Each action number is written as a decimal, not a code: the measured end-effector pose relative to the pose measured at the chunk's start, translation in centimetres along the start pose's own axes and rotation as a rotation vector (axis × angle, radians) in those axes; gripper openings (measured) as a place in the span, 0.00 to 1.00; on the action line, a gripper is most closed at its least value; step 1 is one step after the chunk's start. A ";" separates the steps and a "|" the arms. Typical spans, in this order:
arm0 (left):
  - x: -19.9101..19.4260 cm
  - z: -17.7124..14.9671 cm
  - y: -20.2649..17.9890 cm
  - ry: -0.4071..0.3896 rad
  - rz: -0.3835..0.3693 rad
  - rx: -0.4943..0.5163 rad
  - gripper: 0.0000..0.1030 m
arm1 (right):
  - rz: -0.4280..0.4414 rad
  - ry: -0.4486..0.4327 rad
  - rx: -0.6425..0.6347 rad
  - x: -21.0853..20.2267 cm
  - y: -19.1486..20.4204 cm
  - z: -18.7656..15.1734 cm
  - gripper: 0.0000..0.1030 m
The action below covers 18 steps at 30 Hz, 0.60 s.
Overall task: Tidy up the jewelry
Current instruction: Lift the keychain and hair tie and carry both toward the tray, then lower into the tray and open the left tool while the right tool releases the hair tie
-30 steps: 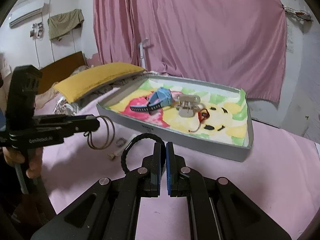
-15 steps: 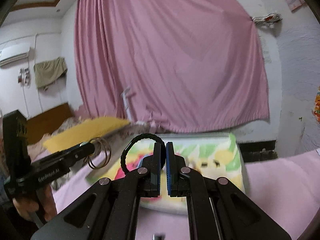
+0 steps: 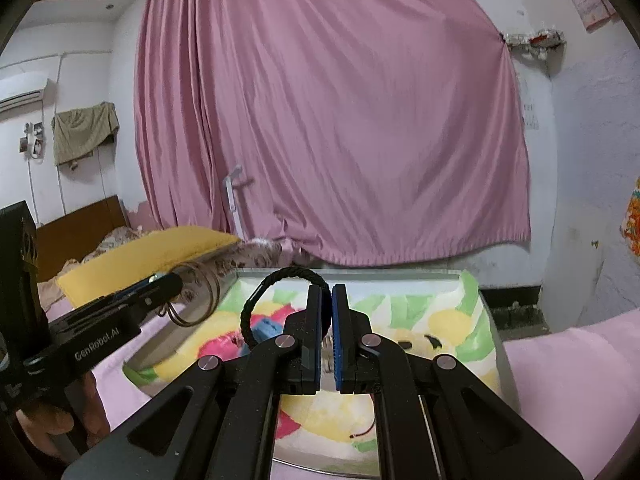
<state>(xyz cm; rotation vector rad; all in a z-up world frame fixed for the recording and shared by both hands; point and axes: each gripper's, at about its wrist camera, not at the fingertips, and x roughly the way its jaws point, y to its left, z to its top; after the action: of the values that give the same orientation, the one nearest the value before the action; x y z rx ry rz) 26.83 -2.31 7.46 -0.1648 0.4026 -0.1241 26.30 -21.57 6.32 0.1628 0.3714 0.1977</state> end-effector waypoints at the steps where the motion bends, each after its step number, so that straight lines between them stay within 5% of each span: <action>1: 0.3 -0.1 0.1 0.022 0.005 -0.003 0.24 | 0.001 0.023 0.006 0.5 -0.1 -0.1 0.04; 12: 3.0 -1.8 1.0 0.242 0.026 0.009 0.24 | 0.058 0.286 0.015 4.1 -1.1 -2.5 0.04; 18: 4.4 -2.8 1.1 0.352 0.022 0.019 0.24 | 0.065 0.354 -0.026 5.3 -0.4 -3.7 0.04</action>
<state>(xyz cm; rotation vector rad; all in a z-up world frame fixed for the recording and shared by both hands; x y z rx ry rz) 29.82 -2.32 3.02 -0.1195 0.7533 -0.1357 29.86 -20.37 1.04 0.1139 0.7157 0.2961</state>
